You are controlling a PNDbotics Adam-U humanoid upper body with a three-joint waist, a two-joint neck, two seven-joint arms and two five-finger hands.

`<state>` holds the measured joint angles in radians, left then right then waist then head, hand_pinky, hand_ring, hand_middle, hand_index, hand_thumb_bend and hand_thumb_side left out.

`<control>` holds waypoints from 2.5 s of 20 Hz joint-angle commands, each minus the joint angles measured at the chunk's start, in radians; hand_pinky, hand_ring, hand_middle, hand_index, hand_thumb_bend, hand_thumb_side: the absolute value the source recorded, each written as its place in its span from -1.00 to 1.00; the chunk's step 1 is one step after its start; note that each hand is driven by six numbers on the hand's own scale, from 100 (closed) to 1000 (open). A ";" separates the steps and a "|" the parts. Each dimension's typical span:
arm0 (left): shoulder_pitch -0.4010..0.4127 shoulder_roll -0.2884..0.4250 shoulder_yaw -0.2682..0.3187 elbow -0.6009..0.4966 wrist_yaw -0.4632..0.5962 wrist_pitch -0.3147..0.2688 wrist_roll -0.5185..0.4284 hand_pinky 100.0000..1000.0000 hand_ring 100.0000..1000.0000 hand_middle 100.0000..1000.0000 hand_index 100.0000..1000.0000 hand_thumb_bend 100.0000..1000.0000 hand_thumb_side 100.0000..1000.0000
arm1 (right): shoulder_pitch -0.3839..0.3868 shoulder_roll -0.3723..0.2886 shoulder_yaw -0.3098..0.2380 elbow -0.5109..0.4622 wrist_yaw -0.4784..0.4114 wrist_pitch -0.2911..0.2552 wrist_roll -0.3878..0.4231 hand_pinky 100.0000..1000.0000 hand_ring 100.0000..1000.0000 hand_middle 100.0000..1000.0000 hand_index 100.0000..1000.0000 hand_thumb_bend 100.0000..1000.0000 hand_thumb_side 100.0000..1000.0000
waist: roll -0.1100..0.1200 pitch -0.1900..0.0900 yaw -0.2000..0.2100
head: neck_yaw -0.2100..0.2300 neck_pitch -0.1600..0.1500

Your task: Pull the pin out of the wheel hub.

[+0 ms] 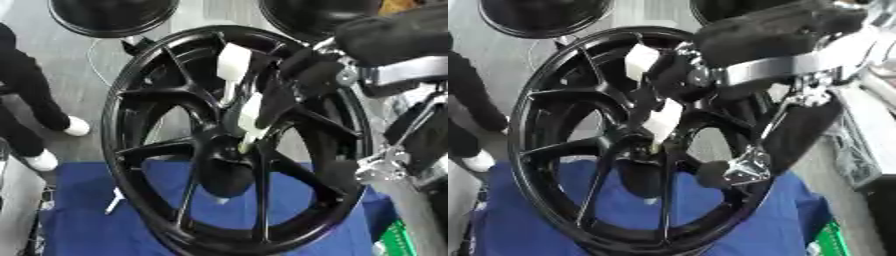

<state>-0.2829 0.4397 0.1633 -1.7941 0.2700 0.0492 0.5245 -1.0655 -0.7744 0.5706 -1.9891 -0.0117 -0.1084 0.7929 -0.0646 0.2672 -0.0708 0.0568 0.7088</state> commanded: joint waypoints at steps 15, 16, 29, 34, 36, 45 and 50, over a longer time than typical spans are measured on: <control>-0.024 0.055 0.020 -0.074 -0.004 -0.012 0.013 0.58 0.44 0.45 0.51 -0.80 0.29 | 0.008 0.027 -0.043 -0.010 0.112 0.062 -0.022 0.66 0.56 0.52 0.72 -0.13 -0.82 | -0.007 -0.008 0.034 | -0.092 -0.014; -0.018 0.064 0.022 -0.083 -0.005 -0.013 0.014 0.58 0.44 0.46 0.52 -0.80 0.28 | 0.007 0.035 -0.044 -0.006 0.120 0.065 -0.021 0.66 0.56 0.53 0.72 -0.11 -0.82 | -0.007 -0.010 0.036 | -0.091 -0.011; 0.054 0.113 0.036 -0.153 -0.019 -0.008 0.044 0.58 0.44 0.46 0.52 -0.82 0.24 | -0.005 0.120 -0.038 0.103 0.227 0.013 -0.020 0.66 0.56 0.55 0.72 -0.11 -0.88 | -0.002 -0.022 0.041 | -0.072 -0.009; 0.063 0.108 0.036 -0.154 -0.020 -0.005 0.045 0.57 0.44 0.45 0.52 -0.82 0.26 | 0.005 0.136 -0.031 0.141 0.261 -0.009 -0.027 0.66 0.55 0.53 0.70 -0.18 -0.94 | 0.001 -0.019 0.039 | -0.071 -0.022; 0.065 0.107 0.035 -0.155 -0.021 -0.005 0.044 0.57 0.44 0.45 0.52 -0.82 0.26 | 0.009 0.141 -0.028 0.157 0.269 -0.016 -0.030 0.65 0.55 0.52 0.68 -0.21 -0.96 | 0.003 -0.018 0.039 | -0.071 -0.024; 0.072 0.106 0.036 -0.163 -0.026 -0.004 0.045 0.57 0.44 0.46 0.52 -0.83 0.25 | 0.024 0.166 -0.016 0.224 0.302 -0.054 -0.036 0.66 0.54 0.49 0.65 -0.29 -1.00 | 0.008 -0.013 0.044 | -0.075 -0.019; 0.072 0.104 0.034 -0.167 -0.028 -0.002 0.045 0.57 0.44 0.46 0.52 -0.83 0.25 | 0.029 0.174 -0.011 0.238 0.318 -0.080 -0.038 0.66 0.54 0.48 0.64 -0.32 -1.00 | 0.008 -0.011 0.049 | -0.077 -0.013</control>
<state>-0.2061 0.5199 0.1885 -1.9420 0.2494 0.0464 0.5671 -1.0245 -0.5922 0.5677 -1.7516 0.2990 -0.1796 0.7548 -0.0633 0.2700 -0.0236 -0.0188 0.6960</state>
